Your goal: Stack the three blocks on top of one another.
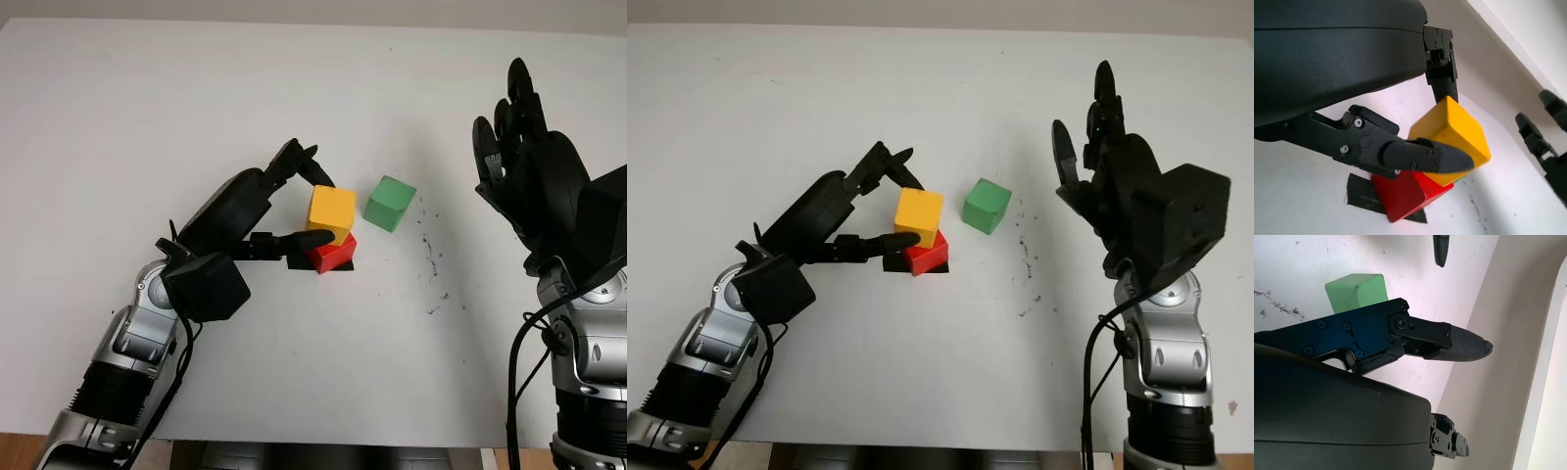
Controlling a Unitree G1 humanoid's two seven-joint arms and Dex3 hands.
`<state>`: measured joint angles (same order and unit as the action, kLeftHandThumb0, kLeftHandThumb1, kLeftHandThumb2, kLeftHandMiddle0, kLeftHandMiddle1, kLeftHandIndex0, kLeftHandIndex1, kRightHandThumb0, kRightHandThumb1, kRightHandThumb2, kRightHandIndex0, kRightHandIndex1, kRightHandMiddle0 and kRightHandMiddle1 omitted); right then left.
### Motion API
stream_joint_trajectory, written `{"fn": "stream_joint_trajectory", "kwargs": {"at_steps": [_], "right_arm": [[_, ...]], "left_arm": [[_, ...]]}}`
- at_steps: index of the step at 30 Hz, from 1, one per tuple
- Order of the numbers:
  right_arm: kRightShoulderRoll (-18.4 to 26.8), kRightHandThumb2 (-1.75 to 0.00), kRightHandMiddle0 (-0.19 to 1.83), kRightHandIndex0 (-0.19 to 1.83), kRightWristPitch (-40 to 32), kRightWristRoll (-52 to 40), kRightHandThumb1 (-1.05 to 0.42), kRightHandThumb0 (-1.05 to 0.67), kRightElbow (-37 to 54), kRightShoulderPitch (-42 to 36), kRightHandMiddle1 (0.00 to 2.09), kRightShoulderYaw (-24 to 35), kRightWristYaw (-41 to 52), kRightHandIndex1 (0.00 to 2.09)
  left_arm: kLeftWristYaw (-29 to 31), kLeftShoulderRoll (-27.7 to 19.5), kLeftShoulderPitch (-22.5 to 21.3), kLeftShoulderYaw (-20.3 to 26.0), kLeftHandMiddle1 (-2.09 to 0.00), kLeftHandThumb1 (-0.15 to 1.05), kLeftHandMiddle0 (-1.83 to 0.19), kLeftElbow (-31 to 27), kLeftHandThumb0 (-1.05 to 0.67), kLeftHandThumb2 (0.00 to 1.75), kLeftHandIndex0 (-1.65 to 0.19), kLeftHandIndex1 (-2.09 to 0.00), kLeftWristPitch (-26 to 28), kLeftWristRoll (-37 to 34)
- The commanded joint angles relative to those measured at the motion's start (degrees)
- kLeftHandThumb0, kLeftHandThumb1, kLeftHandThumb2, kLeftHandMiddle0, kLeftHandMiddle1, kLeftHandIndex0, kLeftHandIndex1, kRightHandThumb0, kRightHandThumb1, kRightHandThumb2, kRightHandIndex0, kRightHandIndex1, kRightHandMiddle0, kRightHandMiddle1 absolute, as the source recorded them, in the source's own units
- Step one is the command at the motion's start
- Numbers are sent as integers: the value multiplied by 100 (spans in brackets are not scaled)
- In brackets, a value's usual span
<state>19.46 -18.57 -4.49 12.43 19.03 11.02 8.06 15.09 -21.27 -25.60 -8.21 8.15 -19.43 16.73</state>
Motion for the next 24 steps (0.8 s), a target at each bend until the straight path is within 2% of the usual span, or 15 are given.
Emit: {"fn": "stream_joint_trajectory", "kwargs": {"at_steps": [1,2,5,11,16,20,24], "right_arm": [[-15,-61,-19,-19,-38,-22,-105,-63,44,-20,0,21,-9,0],[-11,-61,-19,-19,-32,-22,-105,-63,42,-21,0,16,-4,0],[2,-61,-19,-19,-16,-7,-105,-63,41,-28,0,3,3,0],[11,-60,-19,-19,-12,13,-105,-64,44,-30,0,-1,5,0],[19,-59,-19,-19,-41,19,-105,-65,67,-31,0,6,4,0],[34,-58,-19,-19,-55,11,-105,-65,93,-32,0,13,26,0],[140,-54,-19,-19,-160,132,-105,-68,238,12,0,-14,15,0]], "left_arm": [[89,-71,58,-49,-5,105,9,-182,-58,32,-6,-41,61,34],[98,-68,63,-54,-5,105,13,-209,-61,30,-5,-23,81,48],[157,-79,78,-59,-3,105,18,-260,-65,26,1,-8,88,28],[345,-116,190,2,0,105,19,-505,-69,24,15,-2,98,-149],[402,-84,348,119,0,105,19,-785,-73,24,19,-2,75,-469],[417,-1,411,287,0,105,19,-737,-73,32,19,0,-253,-993],[39,268,346,662,-1,105,19,-534,-77,53,19,0,-508,-1408]]}}
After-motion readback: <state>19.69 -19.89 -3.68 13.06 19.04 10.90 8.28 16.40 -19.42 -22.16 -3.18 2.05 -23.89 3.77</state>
